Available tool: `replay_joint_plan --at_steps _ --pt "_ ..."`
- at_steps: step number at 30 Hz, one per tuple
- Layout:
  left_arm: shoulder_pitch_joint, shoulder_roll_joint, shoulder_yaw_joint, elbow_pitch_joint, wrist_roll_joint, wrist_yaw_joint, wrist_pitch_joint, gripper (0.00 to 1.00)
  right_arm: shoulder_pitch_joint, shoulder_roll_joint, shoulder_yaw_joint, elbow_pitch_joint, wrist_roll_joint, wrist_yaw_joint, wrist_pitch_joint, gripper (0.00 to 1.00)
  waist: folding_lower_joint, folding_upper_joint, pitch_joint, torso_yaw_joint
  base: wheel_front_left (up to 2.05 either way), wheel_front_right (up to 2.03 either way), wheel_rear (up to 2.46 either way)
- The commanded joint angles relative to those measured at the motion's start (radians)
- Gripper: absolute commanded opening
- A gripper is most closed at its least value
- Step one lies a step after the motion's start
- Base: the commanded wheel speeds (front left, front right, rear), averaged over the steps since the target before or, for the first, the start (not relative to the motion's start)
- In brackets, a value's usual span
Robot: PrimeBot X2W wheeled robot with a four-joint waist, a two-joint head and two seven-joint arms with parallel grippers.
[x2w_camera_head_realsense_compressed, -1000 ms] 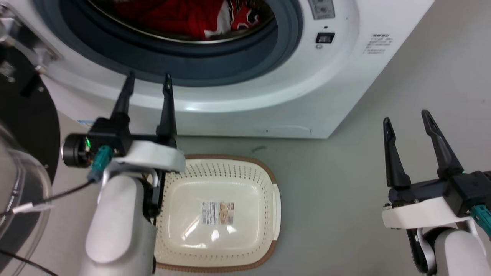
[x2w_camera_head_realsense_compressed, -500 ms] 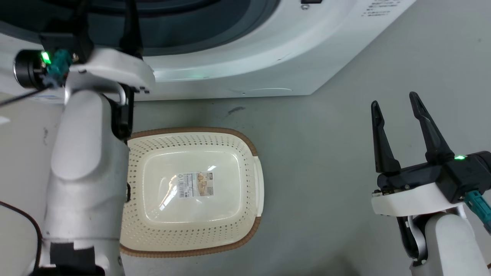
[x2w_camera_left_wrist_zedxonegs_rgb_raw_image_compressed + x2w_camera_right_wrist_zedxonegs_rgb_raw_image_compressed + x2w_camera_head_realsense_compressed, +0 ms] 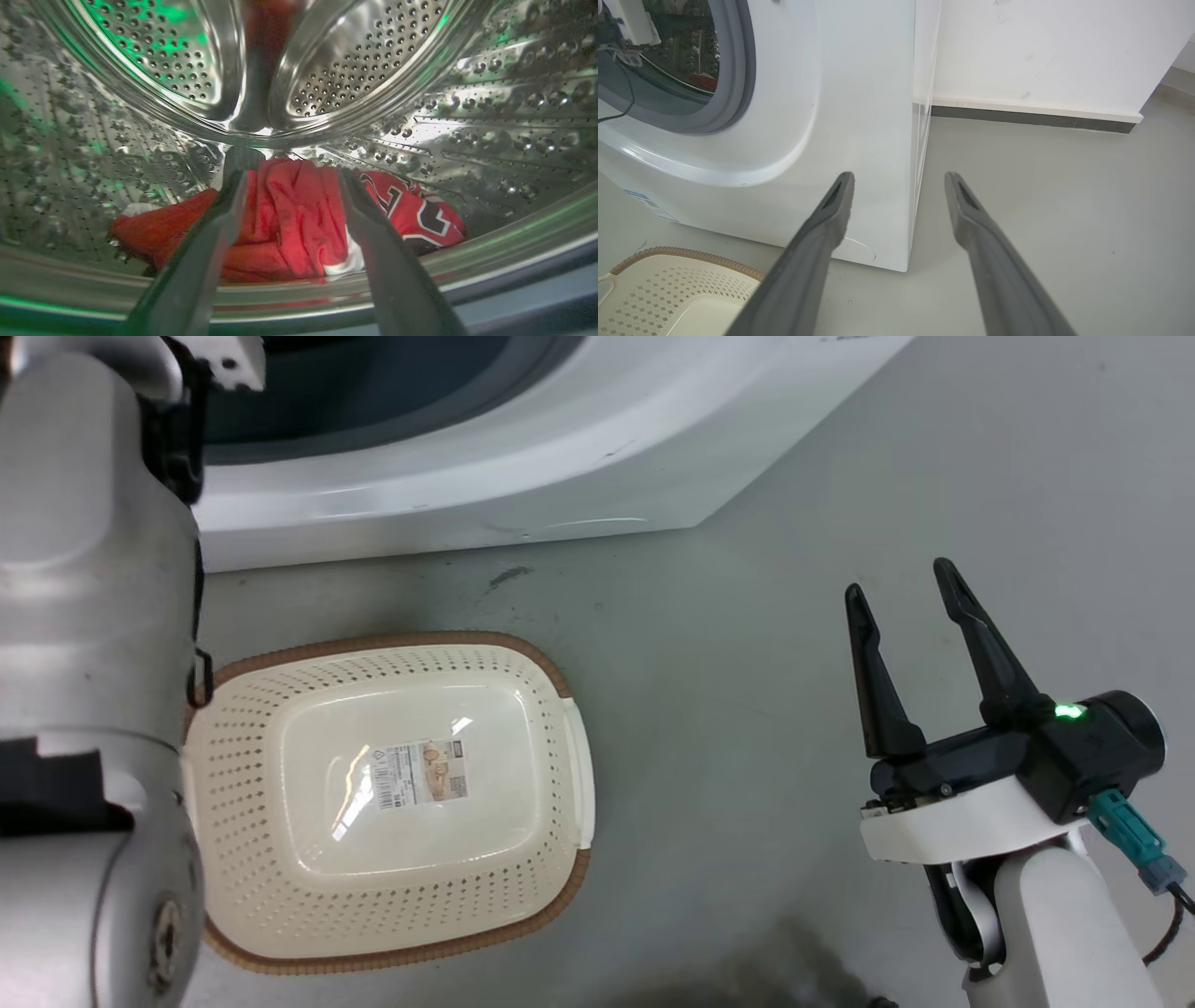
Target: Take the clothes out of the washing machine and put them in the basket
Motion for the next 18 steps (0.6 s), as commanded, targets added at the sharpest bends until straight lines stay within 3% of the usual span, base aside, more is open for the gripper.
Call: replay_joint_plan --at_steps 1,18 --pt "-0.053 0.018 -0.010 0.044 0.008 -0.012 0.034 1.00 -0.019 -0.001 0.013 -0.003 0.016 -0.001 -0.005 1.00 -0.0001 0.0000 0.024 -0.026 0.00 0.00 0.00" --pt "-0.310 0.141 -0.065 0.261 0.017 -0.046 0.410 1.00 -0.040 -0.001 0.098 -0.006 0.115 -0.001 -0.005 1.00 -0.0001 0.0000 0.140 -0.169 0.00 0.00 0.00"
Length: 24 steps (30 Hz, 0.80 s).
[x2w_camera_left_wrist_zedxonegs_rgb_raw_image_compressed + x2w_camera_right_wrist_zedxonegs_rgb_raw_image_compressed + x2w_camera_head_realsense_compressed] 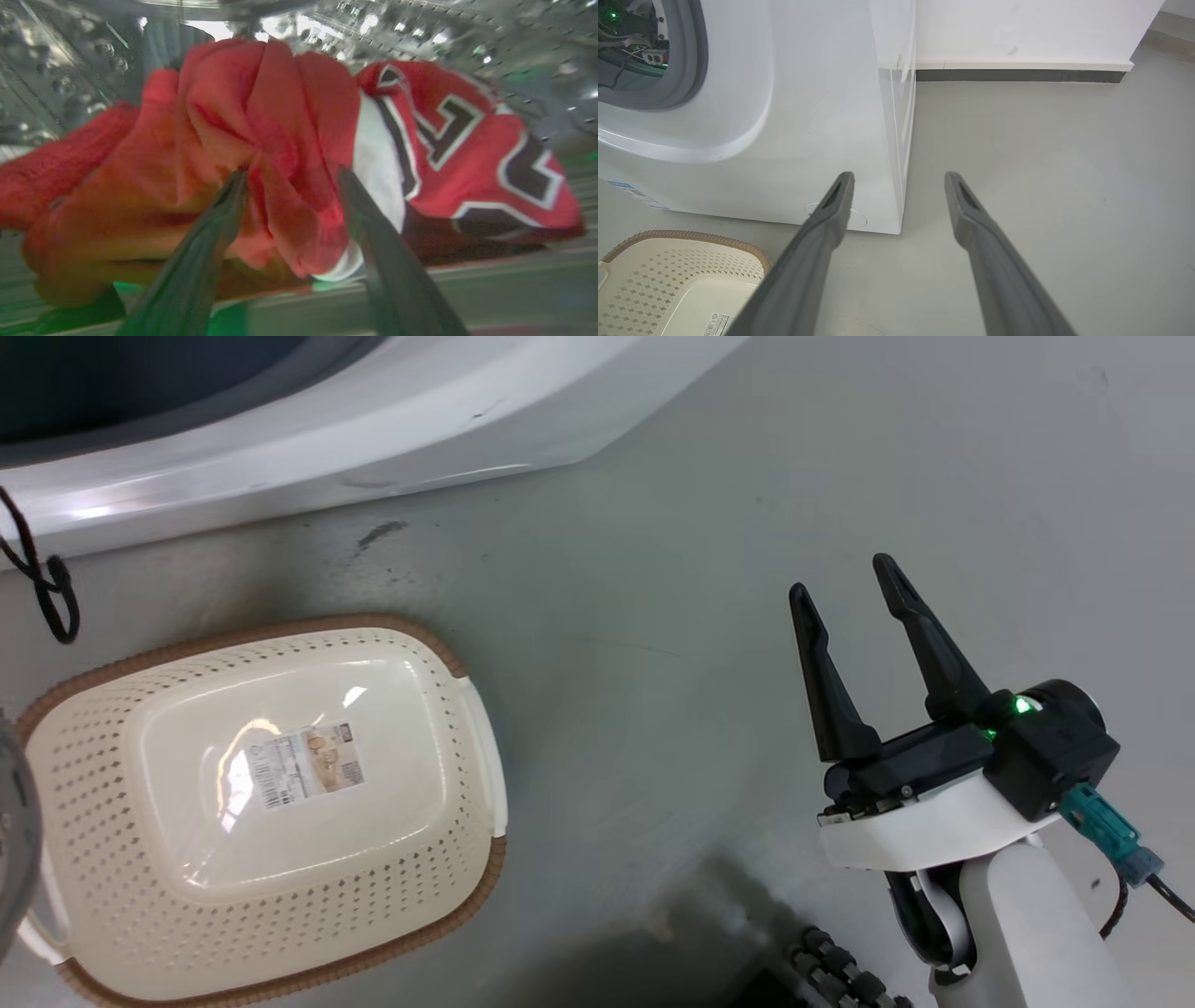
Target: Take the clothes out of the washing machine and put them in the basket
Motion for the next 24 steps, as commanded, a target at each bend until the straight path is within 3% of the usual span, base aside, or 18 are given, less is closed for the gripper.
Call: replay_joint_plan --at_steps 1,10,11,12,18,24 --pt "-0.019 0.010 0.001 0.008 -0.003 0.001 0.022 1.00 -0.009 0.000 0.006 -0.003 0.013 -0.001 -0.004 1.00 -0.0001 0.0000 0.017 -0.023 0.00 0.00 0.00" --pt "-0.038 0.056 0.007 0.043 -0.026 0.020 0.187 1.00 0.001 0.000 0.037 0.004 0.044 -0.001 -0.004 1.00 -0.0001 0.0000 0.029 -0.050 0.00 0.00 0.00" --pt "-0.042 0.058 0.007 0.043 -0.029 0.023 0.194 0.25 0.000 0.000 0.040 0.004 0.048 -0.001 -0.004 1.00 -0.0001 0.0000 0.030 -0.052 0.00 0.00 0.00" --pt "-0.042 0.060 0.009 0.043 -0.032 0.027 0.199 0.00 -0.001 0.000 0.042 0.005 0.049 -0.001 -0.004 1.00 -0.0001 0.0000 0.030 -0.053 0.00 0.00 0.00" --pt "-0.027 0.055 0.001 -0.015 -0.033 0.061 0.107 0.00 -0.010 0.000 0.044 0.013 0.057 -0.001 -0.004 1.00 -0.0001 0.0000 0.019 -0.049 0.00 0.00 0.00" --pt "0.028 0.041 -0.004 -0.079 -0.043 0.079 -0.057 0.00 -0.013 0.000 0.031 0.021 0.051 -0.001 -0.004 1.00 -0.0001 0.0000 -0.018 -0.028 0.00 0.00 0.00"
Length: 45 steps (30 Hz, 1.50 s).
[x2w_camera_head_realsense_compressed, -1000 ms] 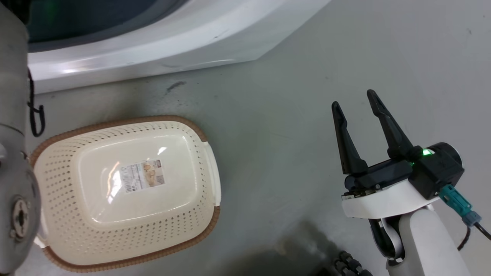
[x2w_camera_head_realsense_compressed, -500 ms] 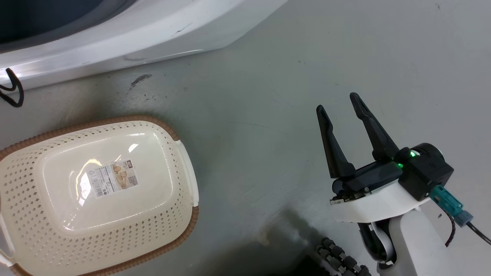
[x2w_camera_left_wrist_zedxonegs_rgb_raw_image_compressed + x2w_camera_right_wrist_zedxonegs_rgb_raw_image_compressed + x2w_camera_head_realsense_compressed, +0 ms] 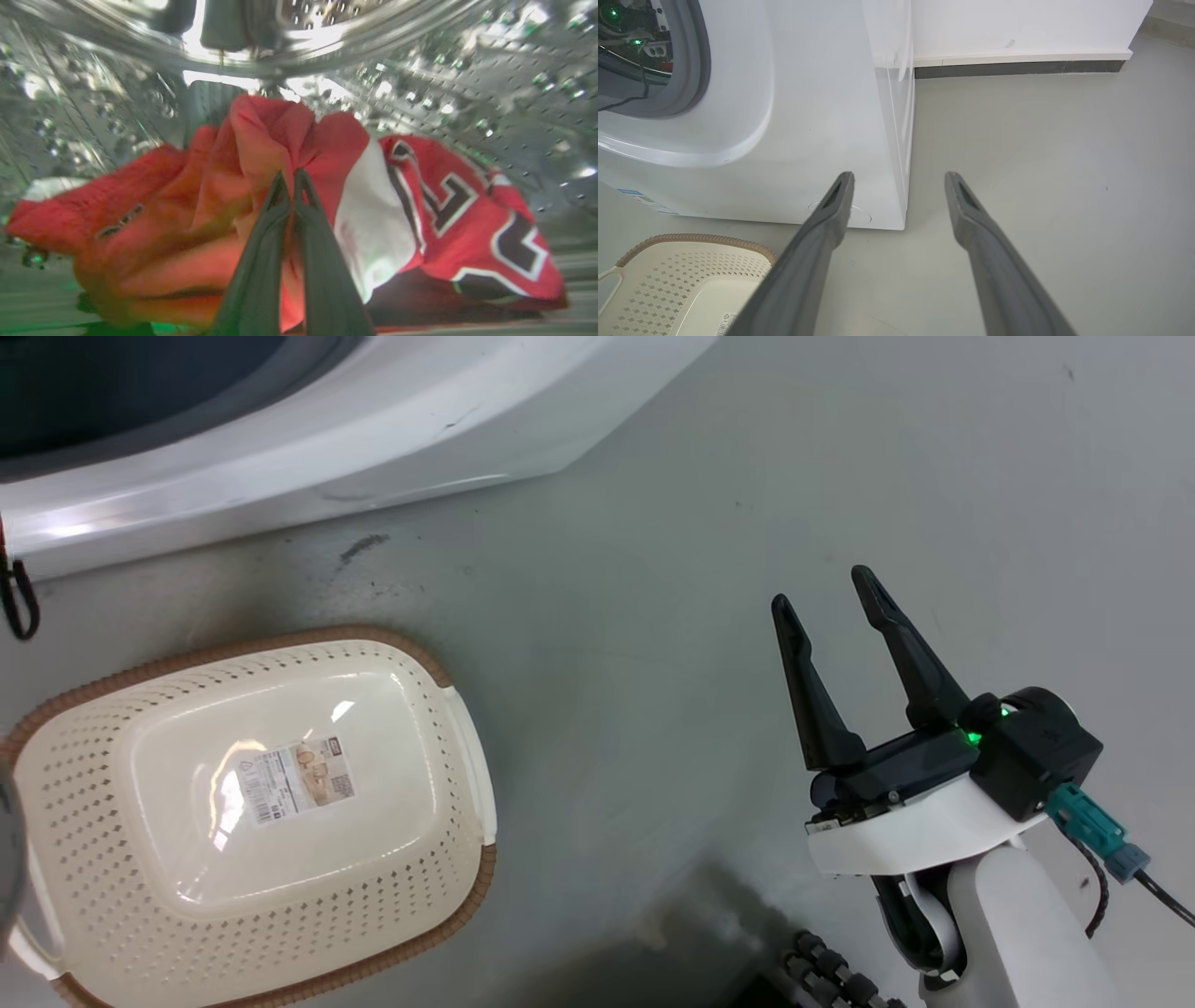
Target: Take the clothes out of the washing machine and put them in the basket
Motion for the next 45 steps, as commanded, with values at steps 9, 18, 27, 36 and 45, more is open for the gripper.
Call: replay_joint_plan --at_steps 9,18,27,36,45 --pt "0.183 -0.046 0.001 -0.063 -0.034 0.013 -0.371 0.00 0.017 0.000 -0.038 0.026 -0.016 -0.001 -0.004 1.00 0.0000 -0.0001 -0.134 0.052 0.00 0.00 0.00" --pt "0.401 -0.099 0.030 -0.192 -0.072 0.008 -0.444 0.00 0.074 0.000 -0.068 0.060 -0.032 -0.001 -0.004 1.00 0.0000 -0.0001 -0.300 0.090 0.00 0.00 0.00" --pt "0.671 -0.146 0.080 -0.409 -0.081 -0.005 -0.445 0.00 0.151 0.000 -0.101 0.098 -0.044 -0.001 -0.004 1.00 0.0000 -0.0001 -0.468 0.118 0.00 0.00 0.00" --pt "0.892 -0.215 0.099 -0.565 -0.070 -0.033 -0.443 0.00 0.228 0.000 -0.123 0.118 -0.048 -0.001 0.000 1.00 0.0000 -0.0001 -0.614 0.154 0.00 0.00 0.00" --pt "1.109 -0.285 0.087 -0.759 -0.064 -0.050 -0.443 0.00 0.293 0.000 -0.144 0.092 -0.053 -0.001 0.024 1.00 0.0000 -0.0001 -0.708 0.204 0.00 0.00 0.00"
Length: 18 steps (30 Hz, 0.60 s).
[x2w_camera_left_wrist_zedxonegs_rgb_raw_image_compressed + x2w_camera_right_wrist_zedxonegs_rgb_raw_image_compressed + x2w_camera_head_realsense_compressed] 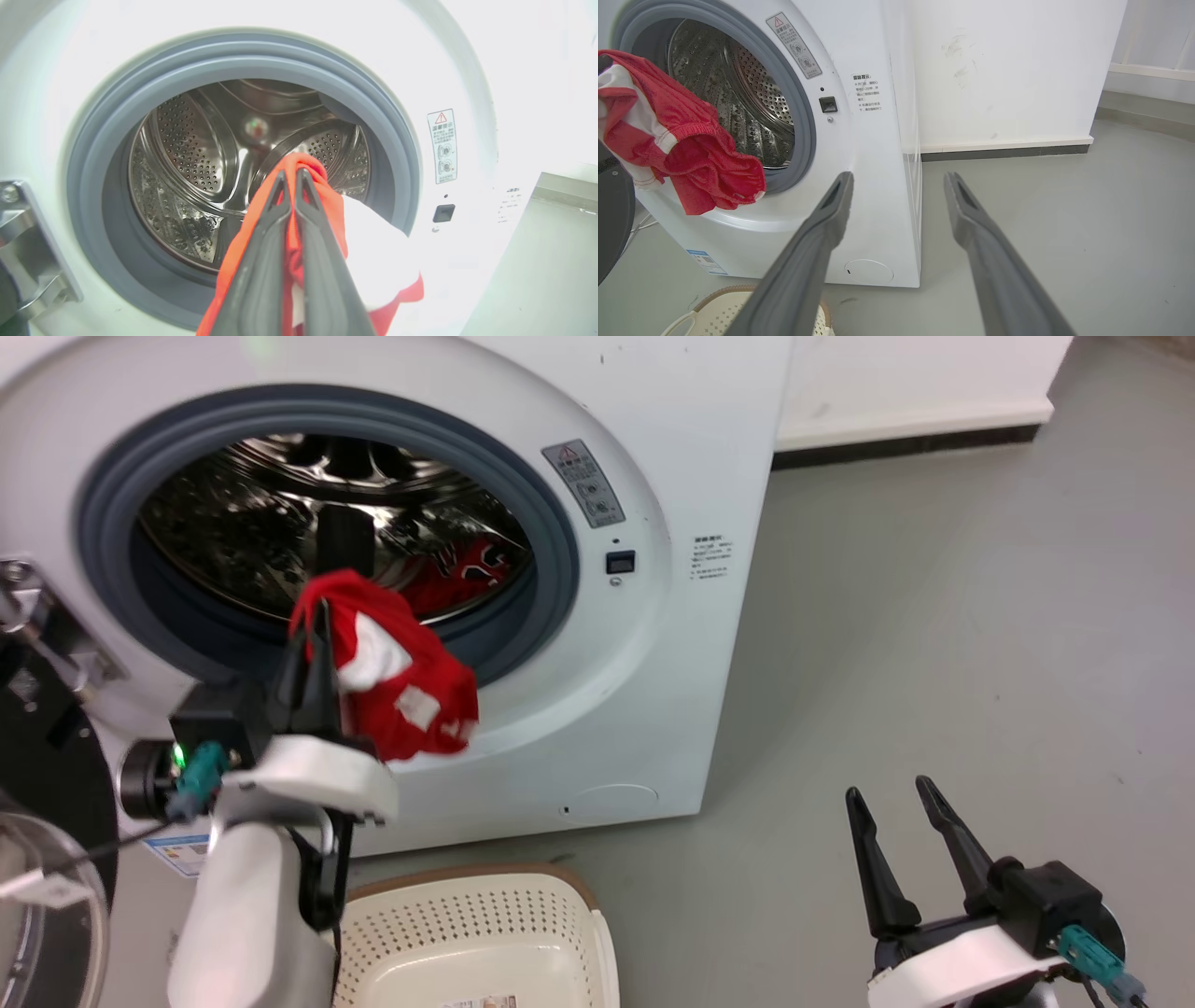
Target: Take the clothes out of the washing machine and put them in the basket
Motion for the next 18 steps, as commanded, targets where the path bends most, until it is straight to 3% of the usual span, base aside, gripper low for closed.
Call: replay_joint_plan --at_steps 1,10,18 --pt "0.035 -0.004 -0.005 -0.029 0.003 -0.006 -0.003 0.00 0.016 0.000 -0.003 -0.010 -0.002 0.000 0.005 1.00 0.0003 0.0000 -0.032 0.028 0.00 0.00 0.00" --pt "0.304 -0.042 -0.049 -0.155 -0.014 0.011 0.024 0.00 0.062 0.000 -0.012 -0.054 -0.011 0.000 0.027 1.00 0.0003 0.0000 -0.040 0.080 0.00 0.00 0.00" --pt "0.412 -0.065 -0.070 -0.049 -0.077 0.054 0.029 0.00 0.011 0.000 0.006 -0.086 -0.009 0.000 0.033 1.00 0.0003 0.0000 0.092 0.090 0.00 0.00 0.00"
